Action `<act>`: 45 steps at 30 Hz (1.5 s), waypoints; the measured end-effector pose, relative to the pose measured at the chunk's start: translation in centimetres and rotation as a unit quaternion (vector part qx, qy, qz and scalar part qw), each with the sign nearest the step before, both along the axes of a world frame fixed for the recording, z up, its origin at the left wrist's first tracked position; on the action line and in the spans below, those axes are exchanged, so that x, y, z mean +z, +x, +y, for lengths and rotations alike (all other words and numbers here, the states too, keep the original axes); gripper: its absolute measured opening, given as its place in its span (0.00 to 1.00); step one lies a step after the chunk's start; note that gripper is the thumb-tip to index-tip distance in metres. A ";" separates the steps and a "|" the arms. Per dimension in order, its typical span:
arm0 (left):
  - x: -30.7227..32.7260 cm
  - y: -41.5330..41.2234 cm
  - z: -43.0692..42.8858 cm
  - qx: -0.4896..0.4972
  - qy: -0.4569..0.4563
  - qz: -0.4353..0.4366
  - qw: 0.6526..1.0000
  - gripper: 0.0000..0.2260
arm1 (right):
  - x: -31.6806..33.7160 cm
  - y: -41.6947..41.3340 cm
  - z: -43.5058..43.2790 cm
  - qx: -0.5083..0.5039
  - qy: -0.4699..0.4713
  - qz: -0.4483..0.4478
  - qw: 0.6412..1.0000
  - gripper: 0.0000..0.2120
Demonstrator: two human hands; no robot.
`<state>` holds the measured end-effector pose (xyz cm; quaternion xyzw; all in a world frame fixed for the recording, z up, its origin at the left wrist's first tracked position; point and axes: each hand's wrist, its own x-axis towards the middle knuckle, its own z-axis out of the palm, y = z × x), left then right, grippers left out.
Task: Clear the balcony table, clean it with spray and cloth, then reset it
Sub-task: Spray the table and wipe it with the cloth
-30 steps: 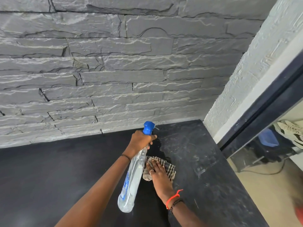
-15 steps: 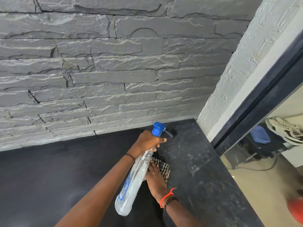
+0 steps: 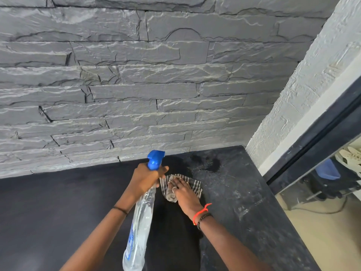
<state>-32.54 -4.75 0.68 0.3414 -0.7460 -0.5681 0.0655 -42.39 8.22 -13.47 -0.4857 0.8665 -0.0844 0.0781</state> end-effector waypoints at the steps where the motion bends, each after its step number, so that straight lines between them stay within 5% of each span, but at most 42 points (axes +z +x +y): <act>1: 0.0 0.3 -0.3 0.009 0.005 0.005 1.000 0.12 | 0.1 -1.1 -0.6 0.000 -0.002 0.000 1.000 0.24; 11: -0.4 2.0 -3.2 0.048 0.032 0.031 0.998 0.11 | 1.9 -13.6 3.6 -0.116 0.010 -0.037 0.992 0.22; 16: -0.4 2.3 -3.8 0.052 0.026 0.031 0.998 0.11 | 0.5 -11.0 6.2 -0.201 -0.015 -0.042 0.979 0.25; 24: -0.6 2.1 -3.9 0.058 0.016 0.024 0.998 0.12 | -0.2 -7.2 -3.2 -0.074 -0.012 -0.013 0.997 0.22; 35: -1.0 2.8 -3.9 0.072 0.029 0.025 0.997 0.11 | 1.7 -15.0 5.4 -0.239 0.014 -0.020 0.971 0.20; 45: -0.9 2.8 -3.4 0.047 0.017 0.020 0.999 0.13 | -0.1 -7.7 -1.8 -0.048 -0.019 -0.016 0.999 0.24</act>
